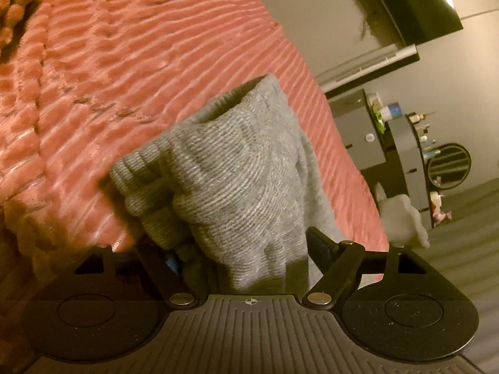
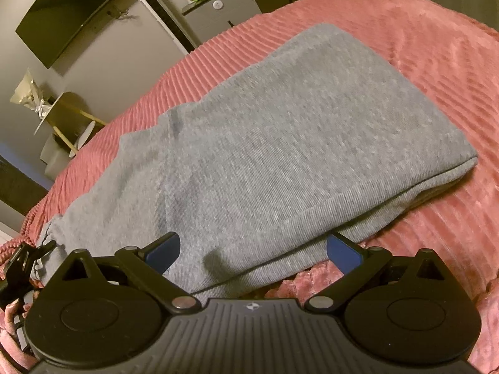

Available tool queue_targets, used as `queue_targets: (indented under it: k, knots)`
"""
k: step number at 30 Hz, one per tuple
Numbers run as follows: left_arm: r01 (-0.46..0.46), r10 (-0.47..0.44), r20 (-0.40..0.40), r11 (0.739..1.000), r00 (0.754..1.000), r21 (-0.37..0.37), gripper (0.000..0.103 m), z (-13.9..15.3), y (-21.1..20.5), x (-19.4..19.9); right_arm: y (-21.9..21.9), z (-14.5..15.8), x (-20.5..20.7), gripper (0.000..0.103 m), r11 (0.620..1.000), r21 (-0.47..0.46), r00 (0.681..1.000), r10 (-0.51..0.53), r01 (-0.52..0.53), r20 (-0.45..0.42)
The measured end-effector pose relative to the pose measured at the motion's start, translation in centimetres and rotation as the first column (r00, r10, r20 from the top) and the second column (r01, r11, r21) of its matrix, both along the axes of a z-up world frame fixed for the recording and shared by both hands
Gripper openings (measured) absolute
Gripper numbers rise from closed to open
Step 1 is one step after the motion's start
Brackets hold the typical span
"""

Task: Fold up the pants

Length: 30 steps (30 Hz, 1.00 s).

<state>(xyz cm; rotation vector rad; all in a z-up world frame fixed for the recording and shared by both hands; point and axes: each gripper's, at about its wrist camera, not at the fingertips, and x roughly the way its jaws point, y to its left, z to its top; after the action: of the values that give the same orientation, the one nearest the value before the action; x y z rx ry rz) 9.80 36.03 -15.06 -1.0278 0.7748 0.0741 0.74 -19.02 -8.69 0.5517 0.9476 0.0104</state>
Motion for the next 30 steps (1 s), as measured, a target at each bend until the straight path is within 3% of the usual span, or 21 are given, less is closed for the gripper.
queue_targets:
  k: [3,5,8,13,19,23,25,27,30]
  knots:
    - [0.004,-0.004,-0.002,1.0,1.0,0.014,0.073,0.1,-0.1,0.5,-0.1,0.0,-0.1,0.1,1.0,0.006,1.0,-0.004,0.004,0.001]
    - [0.01,-0.011,0.01,1.0,1.0,0.025,0.039,0.2,0.1,0.3,-0.2,0.1,-0.2,0.1,1.0,0.008,1.0,-0.015,0.015,0.009]
    - [0.027,-0.032,0.08,0.998,0.996,0.059,0.024,1.3,-0.1,0.0,-1.0,0.5,-1.0,0.1,0.998,0.014,0.997,-0.058,0.057,0.045]
    - [0.061,-0.099,0.21,0.982,0.973,0.18,0.022,5.5,-2.6,-0.8,-3.5,0.8,-2.4,0.1,0.989,0.078,0.99,-0.129,0.124,0.065]
    - [0.11,-0.205,0.282,0.942,0.937,0.317,0.022,11.2,-7.8,-1.8,-6.7,2.0,-3.6,0.1,0.974,0.112,0.97,-0.208,0.195,0.124]
    - [0.202,-0.364,0.332,0.878,0.87,0.433,0.022,16.7,-15.9,-1.6,-9.0,3.0,-4.2,0.1,0.957,0.144,0.946,-0.274,0.251,0.174]
    - [0.258,-0.453,0.355,0.84,0.818,0.477,0.023,18.7,-21.2,-1.4,-9.9,3.1,-4.6,0.1,0.951,0.151,0.935,-0.296,0.27,0.194]
    - [0.317,-0.543,0.363,0.791,0.757,0.523,0.023,19.5,-27.1,-1.2,-10.9,3.0,-5.0,0.1,0.946,0.154,0.928,-0.314,0.286,0.202]
    - [0.425,-0.635,0.327,0.738,0.7,0.523,0.027,17.4,-35.1,-0.1,-12.5,2.4,-5.4,0.1,0.935,0.164,0.921,-0.341,0.313,0.187]
